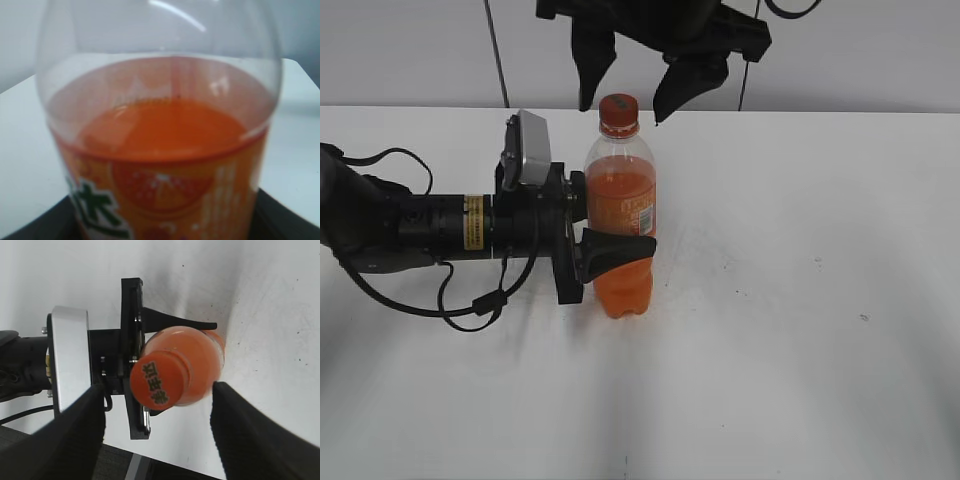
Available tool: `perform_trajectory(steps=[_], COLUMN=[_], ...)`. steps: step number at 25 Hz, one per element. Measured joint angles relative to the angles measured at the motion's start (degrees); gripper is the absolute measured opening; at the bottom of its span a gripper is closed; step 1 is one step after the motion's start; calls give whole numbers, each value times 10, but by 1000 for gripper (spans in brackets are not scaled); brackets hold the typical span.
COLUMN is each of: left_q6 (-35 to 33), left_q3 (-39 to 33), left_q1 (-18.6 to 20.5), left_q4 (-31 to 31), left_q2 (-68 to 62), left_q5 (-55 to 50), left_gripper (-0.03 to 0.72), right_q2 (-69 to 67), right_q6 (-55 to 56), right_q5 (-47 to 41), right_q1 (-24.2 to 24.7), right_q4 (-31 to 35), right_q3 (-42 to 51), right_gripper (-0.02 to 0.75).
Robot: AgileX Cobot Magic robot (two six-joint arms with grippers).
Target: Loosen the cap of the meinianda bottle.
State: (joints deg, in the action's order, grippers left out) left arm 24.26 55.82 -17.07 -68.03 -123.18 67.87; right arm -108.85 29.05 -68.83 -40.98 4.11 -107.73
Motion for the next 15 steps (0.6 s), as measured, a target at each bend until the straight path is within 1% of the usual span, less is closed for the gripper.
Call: perform_trajectory(steps=[8,15], left_q6=[0,0], left_q3=[0,0], left_q1=[0,0], left_q4=[-1,-1], left_q2=[0,0], left_q5=[0,0], left_gripper=[419,419], right_q2=[-4,-6], right_q6=[1,2], right_q5=[28,30], right_q1=[-2,-2], right_q4=[-1,-7], right_q3=[-1,-1], right_gripper=[494,494])
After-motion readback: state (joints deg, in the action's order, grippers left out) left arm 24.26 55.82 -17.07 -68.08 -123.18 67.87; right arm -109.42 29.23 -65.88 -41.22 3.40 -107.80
